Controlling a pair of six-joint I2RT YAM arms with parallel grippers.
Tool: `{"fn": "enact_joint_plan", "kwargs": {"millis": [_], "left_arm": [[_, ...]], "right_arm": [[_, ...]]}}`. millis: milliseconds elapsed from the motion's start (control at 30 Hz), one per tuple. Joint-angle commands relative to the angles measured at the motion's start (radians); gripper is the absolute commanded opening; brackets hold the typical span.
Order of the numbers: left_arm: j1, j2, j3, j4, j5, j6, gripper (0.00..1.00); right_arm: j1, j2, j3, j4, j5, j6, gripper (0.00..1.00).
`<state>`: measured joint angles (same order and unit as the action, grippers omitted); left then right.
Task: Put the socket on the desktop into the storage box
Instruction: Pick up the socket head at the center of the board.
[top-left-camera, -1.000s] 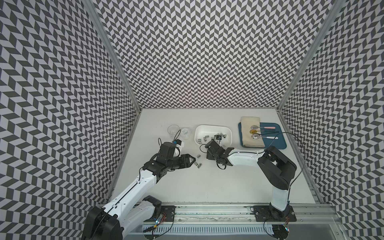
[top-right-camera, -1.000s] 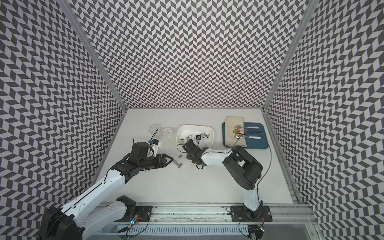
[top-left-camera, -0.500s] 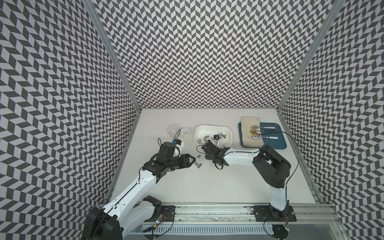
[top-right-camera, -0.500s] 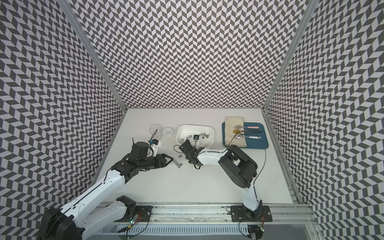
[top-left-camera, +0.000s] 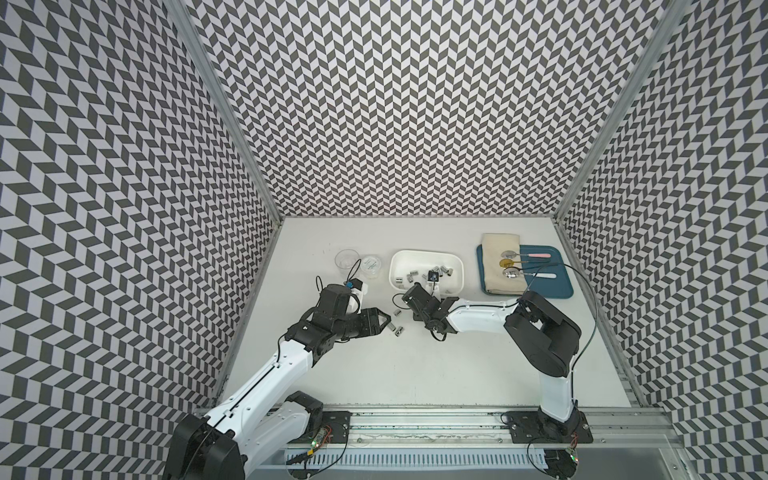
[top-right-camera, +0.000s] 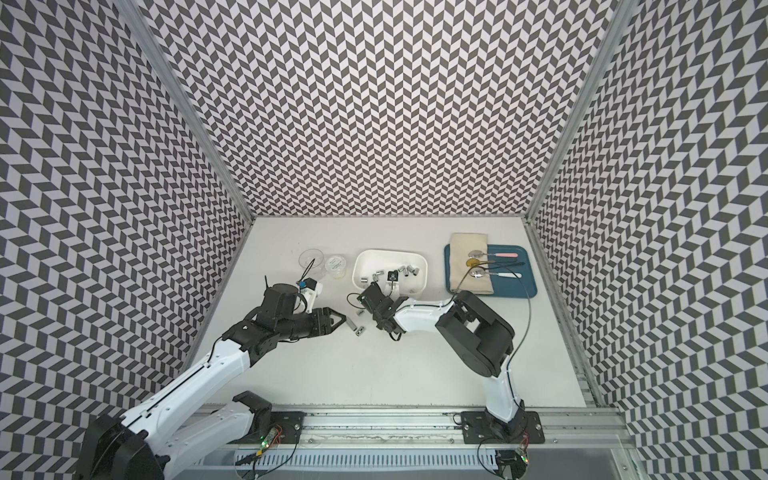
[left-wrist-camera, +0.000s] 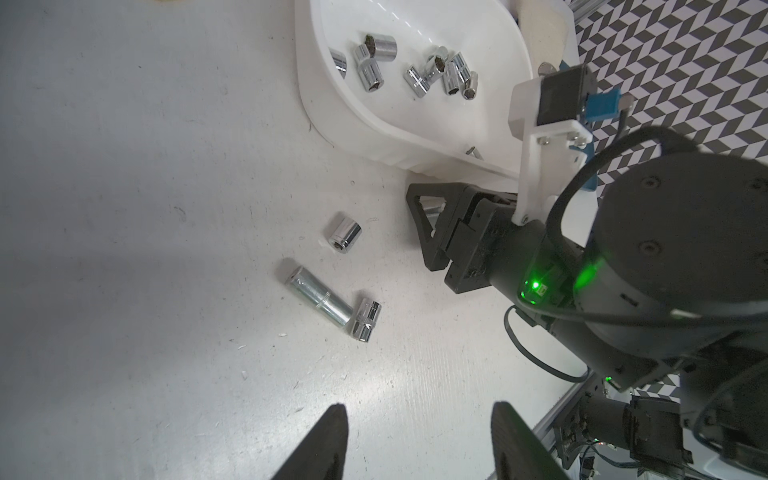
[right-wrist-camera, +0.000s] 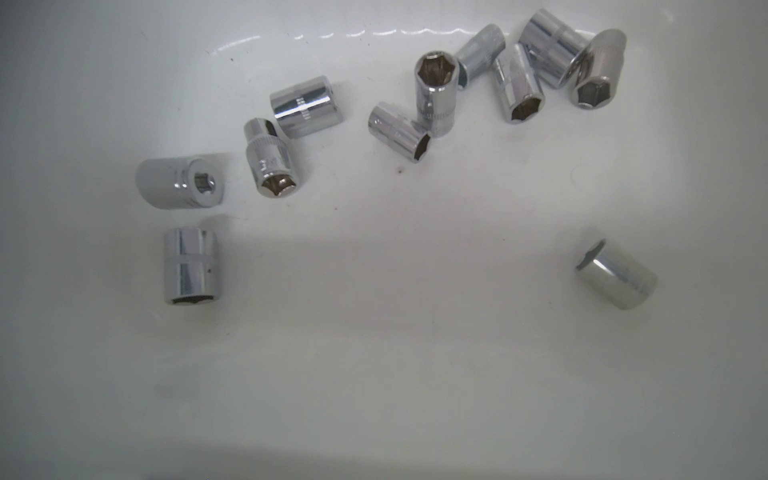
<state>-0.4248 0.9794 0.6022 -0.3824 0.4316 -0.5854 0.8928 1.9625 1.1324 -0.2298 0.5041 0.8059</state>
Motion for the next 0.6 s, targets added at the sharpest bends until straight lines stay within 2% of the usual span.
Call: {"fn": "enact_joint_plan", "kwargs": {"millis": [0,100,333,567], "left_arm": [[-0.002,-0.015,-0.007,-0.009,-0.010,0.000,0.58],[-0.003,-0.015,-0.006,-0.010,-0.011,-0.001,0.58],[-0.002,-0.015,-0.005,-0.014,-0.017,-0.001,0.58],[0.000,-0.009,-0.004,-0.015,-0.022,-0.002,0.58]], "right_arm": [[0.008,0.008,-0.056,-0.072,-0.046,0.018,0.56],[0.008,0.004,-0.067,-0.063,-0.053,0.017,0.48],[0.011,-0.014,-0.071,-0.052,-0.062,0.007,0.43],[0.021,-0.104,-0.092,-0.037,-0.096,-0.023,0.40]]}}
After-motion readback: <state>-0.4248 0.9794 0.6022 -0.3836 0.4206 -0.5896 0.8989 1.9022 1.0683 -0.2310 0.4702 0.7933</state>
